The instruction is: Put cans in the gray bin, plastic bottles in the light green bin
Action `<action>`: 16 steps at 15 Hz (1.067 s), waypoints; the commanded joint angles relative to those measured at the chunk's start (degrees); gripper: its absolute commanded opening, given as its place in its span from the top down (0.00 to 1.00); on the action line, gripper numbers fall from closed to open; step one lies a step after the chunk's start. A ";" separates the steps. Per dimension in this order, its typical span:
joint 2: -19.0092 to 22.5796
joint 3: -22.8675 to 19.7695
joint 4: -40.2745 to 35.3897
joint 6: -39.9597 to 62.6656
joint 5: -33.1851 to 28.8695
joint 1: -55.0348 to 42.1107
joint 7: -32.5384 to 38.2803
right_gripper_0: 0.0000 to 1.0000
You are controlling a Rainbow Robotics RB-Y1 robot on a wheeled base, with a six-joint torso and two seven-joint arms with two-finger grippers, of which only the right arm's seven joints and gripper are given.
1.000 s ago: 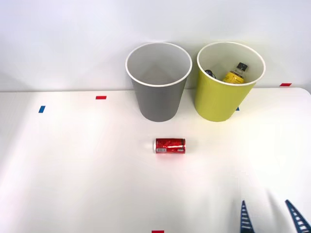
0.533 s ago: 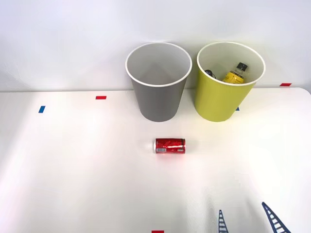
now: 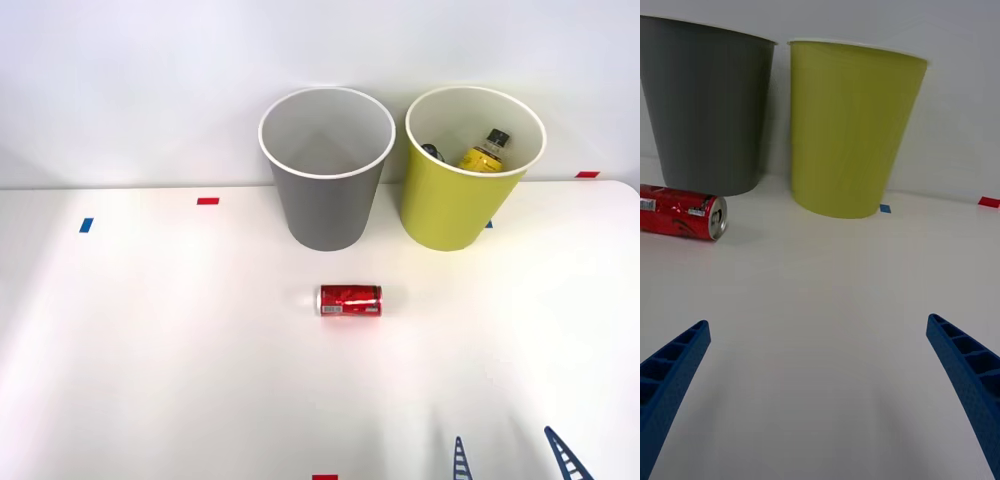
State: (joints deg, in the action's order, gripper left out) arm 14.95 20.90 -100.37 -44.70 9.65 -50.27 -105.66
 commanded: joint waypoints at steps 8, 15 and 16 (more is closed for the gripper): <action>-0.01 -0.25 0.00 0.05 -0.69 -0.09 -0.60 0.00; -0.01 -0.25 0.00 0.05 -0.69 -0.09 -0.60 0.00; -0.01 -0.25 0.00 0.05 -0.69 -0.09 -0.60 0.00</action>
State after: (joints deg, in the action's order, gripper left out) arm 14.95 20.66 -100.37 -44.66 8.97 -50.36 -106.25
